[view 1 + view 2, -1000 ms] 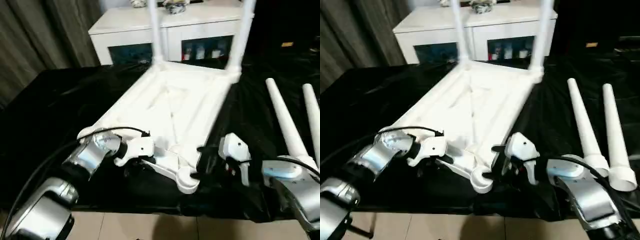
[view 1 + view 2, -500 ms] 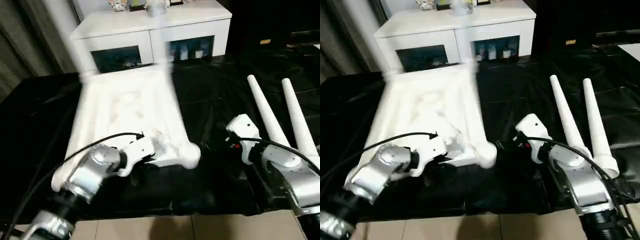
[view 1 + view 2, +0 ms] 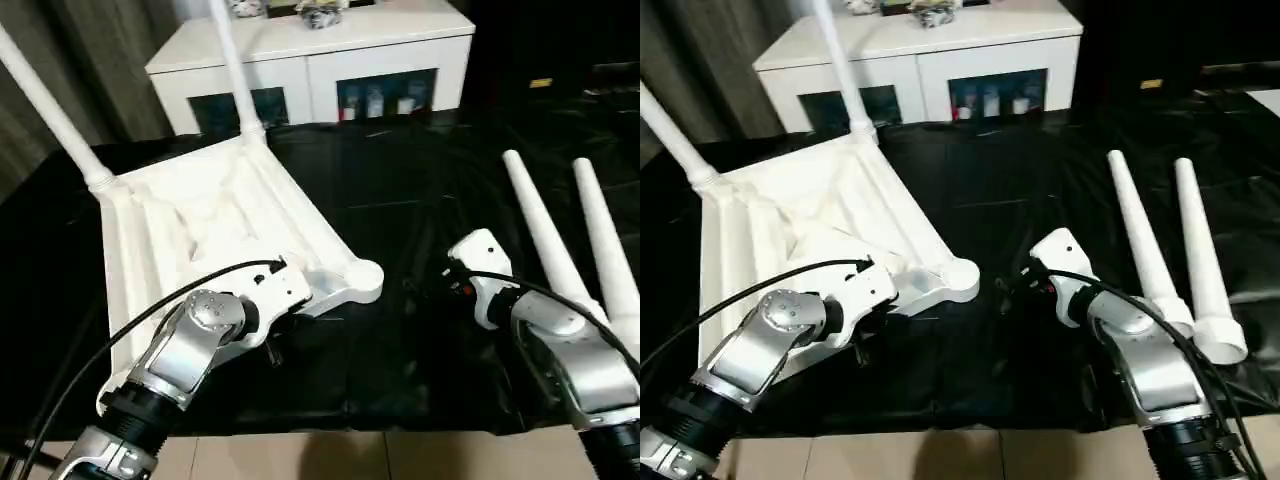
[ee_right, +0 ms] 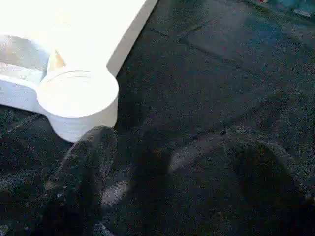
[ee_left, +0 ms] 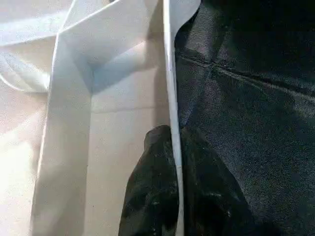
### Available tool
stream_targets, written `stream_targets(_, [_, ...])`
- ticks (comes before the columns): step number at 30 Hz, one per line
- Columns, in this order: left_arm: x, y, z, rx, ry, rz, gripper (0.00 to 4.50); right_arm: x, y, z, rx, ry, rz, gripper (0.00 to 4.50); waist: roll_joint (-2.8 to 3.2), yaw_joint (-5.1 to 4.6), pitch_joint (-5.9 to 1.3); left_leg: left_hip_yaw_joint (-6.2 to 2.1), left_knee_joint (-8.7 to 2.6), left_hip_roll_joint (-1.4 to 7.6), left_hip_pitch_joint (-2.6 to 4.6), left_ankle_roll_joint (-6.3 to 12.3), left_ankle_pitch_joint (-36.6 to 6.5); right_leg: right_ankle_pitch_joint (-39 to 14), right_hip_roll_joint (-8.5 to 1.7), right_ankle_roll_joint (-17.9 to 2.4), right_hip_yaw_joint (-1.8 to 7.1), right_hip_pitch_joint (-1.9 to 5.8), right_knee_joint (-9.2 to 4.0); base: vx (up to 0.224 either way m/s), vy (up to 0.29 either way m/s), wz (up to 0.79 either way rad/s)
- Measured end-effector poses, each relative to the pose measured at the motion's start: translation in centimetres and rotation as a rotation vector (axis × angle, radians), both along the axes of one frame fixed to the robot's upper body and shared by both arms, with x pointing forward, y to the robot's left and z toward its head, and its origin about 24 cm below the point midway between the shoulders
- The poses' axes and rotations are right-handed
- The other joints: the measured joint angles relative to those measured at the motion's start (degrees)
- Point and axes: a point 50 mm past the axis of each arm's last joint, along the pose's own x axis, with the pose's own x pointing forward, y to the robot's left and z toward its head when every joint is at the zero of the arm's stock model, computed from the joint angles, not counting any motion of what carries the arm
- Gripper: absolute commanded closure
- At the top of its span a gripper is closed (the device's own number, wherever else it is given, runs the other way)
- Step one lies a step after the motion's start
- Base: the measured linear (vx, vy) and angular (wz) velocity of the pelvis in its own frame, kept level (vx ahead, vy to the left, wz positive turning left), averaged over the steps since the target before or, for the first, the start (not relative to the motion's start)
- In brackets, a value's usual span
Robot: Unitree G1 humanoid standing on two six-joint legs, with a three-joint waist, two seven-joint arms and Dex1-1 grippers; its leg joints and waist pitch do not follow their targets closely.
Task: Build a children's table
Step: Rotate table base, then pick table leg
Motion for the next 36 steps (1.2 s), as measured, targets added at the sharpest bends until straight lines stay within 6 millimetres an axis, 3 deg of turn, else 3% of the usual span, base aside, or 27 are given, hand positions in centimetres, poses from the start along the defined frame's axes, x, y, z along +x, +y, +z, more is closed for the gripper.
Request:
stream_targets(2, [0.0, 0.1, -0.1, 0.004, -0.012, -0.009, 3.98, 0.0, 0.0, -0.1, 0.003, 0.002, -0.012, 0.66, 0.04, 0.17, -0.03, 0.0, -0.02, 0.0, 0.02, -0.02, 0.0, 0.0, 0.0, 0.0, 0.0, 0.0, 0.02, 0.0, 0.0, 0.0])
stream_targets(7, [0.6, 0.1, 0.4, -0.088, -0.062, 0.044, 3.52, 0.5, 0.0, 0.3, 0.015, -0.003, -0.048, 0.66, -0.15, 0.23, 0.11, 0.0, 0.05, 0.0, -0.02, -0.24, -0.1, 0.1, -0.01, 0.0, 0.02, 0.01, 0.04, 0.0, 0.0, 0.0])
stream_targets(12, [1.7, -0.1, 2.2, -0.2, -0.124, 0.109, 3.14, 0.7, -0.2, 0.5, 0.02, 0.004, -0.089, 0.66, -0.26, 0.4, 0.19, 0.02, 0.1, -0.03, -0.04, -0.23, -0.1, 0.2, -0.03, 0.0, 0.05, 0.01, 0.02, 0.0, 0.0, 0.0])
stream_targets(17, [3.2, -0.4, 7.5, -0.508, -0.267, 0.248, 3.06, 2.3, -2.9, 2.1, 0.036, 0.017, -0.401, 0.27, -0.38, 0.73, 0.27, 0.03, 0.16, -0.05, -0.06, -0.17, -0.1, 0.2, -0.06, 0.0, 0.06, 0.02, 0.01, 0.0, 0.0, 0.0])
stream_targets(20, [3.0, 0.0, 8.8, -0.561, -0.296, 0.268, 3.06, 2.4, -5.1, 2.8, 0.012, 0.027, -0.522, 0.05, -0.44, 1.08, 0.29, 0.03, 0.13, -0.04, -0.06, -0.01, 0.0, 0.2, -0.04, 0.0, 0.06, 0.01, -0.02, 0.0, 0.0, 0.0])
stream_targets(26, [0.7, -1.8, 8.4, -0.559, -0.21, 0.086, 3.06, 2.6, -9.2, 2.9, -0.13, 0.112, -0.777, 0.05, -0.81, 1.64, 0.56, 0.11, 0.13, -0.03, -0.17, -0.02, 0.0, 0.2, -0.03, 0.0, 0.13, -0.19, 0.04, 0.0, 0.0, 0.0])
stream_targets(30, [-1.4, -3.1, 9.6, -0.529, -0.14, -0.136, 3.06, 2.6, -10.1, 3.1, -0.107, 0.239, -0.811, 0.05, -0.97, 1.86, 0.65, 0.17, 0.13, -0.03, -0.14, -0.03, 0.0, 0.2, -0.04, 0.0, 0.18, -0.18, 0.06, 0.0, 0.0, 0.0])
stream_targets(36, [-2.5, -3.5, 9.8, -0.501, -0.076, -0.23, 3.06, 2.2, -11.0, 2.5, -0.118, 0.344, -0.843, 0.05, -0.99, 1.89, 0.65, 0.17, 0.18, -0.02, -0.11, -0.03, 0.0, 0.2, -0.03, 0.0, 0.18, -0.15, 0.11, 0.0, 0.0, 0.0])
